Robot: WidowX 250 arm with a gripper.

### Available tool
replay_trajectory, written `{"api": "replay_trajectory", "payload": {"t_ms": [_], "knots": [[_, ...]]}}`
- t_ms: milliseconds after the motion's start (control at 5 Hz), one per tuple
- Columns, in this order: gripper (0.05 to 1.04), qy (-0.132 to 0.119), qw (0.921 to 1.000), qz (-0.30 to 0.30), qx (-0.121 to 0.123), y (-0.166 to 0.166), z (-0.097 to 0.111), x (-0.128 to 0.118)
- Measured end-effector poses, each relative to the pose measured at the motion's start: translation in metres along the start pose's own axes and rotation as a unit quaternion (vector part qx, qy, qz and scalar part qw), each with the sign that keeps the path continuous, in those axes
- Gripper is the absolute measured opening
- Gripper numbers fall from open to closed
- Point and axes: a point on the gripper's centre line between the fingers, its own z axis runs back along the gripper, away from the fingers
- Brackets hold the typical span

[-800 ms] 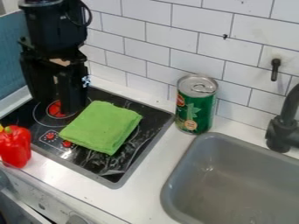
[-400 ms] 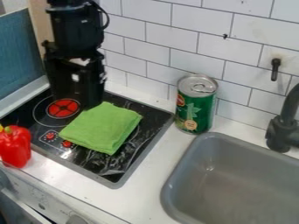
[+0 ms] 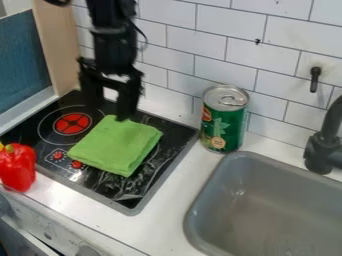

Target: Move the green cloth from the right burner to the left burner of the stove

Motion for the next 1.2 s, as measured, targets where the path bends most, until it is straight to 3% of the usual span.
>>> {"api": "replay_trajectory", "payload": {"t_ms": [200,400,800,1200], "knots": [[1.000,-0.028,0.9994,0.017,0.010,-0.004,-0.026,0.012],[1.000,0.007,0.9999,0.015,0.004,-0.004,-0.061,0.016],[1.000,0.018,0.9997,0.016,-0.001,0.003,-0.066,0.027],[1.000,0.034,0.9984,0.043,0.017,0.050,-0.064,0.025]]}}
